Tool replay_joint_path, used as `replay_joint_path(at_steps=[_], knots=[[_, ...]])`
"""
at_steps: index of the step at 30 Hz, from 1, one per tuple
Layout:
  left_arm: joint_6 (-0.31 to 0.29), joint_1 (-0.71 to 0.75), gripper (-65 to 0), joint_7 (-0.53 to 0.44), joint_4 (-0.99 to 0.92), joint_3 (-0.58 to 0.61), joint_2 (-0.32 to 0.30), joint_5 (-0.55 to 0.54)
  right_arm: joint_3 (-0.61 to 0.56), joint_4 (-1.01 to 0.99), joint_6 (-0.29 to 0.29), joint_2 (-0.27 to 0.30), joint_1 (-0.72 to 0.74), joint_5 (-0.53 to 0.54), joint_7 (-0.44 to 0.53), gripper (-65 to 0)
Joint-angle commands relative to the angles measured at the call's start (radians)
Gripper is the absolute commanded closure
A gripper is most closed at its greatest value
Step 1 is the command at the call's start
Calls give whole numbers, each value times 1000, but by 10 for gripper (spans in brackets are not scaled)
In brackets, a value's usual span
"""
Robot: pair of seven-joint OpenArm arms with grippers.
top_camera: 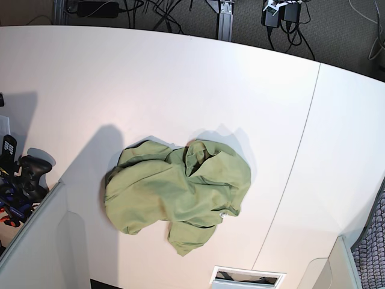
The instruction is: Layout the t-shirt on the table in an organized manner, then fold the t-shirt properly
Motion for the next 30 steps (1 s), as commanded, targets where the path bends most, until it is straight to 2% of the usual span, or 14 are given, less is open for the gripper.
replay_joint_path(at_steps=[1,6,11,13,16,18,23,30], knots=[[-15,1,-70,-6,3,2,2,0,1,5,3,0,-6,0,13,0],[-14,15,-70,-2,3,2,-5,0,1,5,2,1,-7,-5,13,0],[-14,54,-70,-2,37,2,-32,-1,1,29,2,6,-22,-101,16,0],[-34,94,-70,-6,96,0,-56,-15,1,68,2,6,-44,-145,16,0],[-112,166,-70,-6,233,0,-106,-91,1,149,2,9,-93,-193,16,0],[-142,220,-70,-5,344,-3,-139,-135,1,214,3,20,-135,-210,16,0],[-141,361,-70,50,628,-78,-196,-147,1,400,6,62,-248,-209,15,0],[-142,557,-70,70,1019,-202,-260,-173,1,706,6,153,-421,-208,14,0]])
